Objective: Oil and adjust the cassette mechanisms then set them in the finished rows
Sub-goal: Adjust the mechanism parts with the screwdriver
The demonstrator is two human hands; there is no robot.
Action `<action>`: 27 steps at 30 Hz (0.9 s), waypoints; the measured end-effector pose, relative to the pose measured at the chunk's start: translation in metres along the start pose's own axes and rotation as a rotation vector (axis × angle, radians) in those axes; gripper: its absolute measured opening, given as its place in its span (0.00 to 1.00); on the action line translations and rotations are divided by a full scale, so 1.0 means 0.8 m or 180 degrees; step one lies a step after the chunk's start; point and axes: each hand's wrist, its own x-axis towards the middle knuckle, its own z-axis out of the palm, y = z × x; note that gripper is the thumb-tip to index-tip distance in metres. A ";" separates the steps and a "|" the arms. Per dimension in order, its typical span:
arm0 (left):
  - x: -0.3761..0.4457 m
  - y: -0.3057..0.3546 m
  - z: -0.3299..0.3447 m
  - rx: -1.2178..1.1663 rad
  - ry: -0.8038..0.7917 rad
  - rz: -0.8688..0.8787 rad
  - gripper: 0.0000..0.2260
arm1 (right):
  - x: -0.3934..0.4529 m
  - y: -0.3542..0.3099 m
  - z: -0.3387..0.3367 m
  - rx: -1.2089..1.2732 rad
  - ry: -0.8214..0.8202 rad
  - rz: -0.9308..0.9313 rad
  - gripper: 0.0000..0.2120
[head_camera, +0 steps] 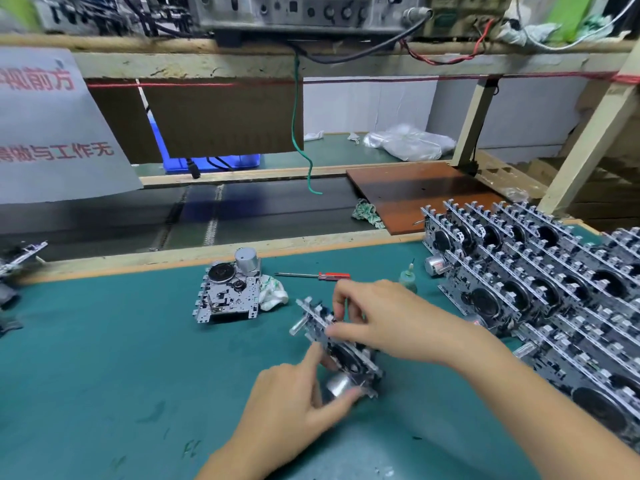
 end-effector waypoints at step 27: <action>0.014 -0.004 -0.025 -0.0973 0.0978 0.1101 0.12 | -0.046 0.067 0.074 0.1953 0.0412 -0.0221 0.14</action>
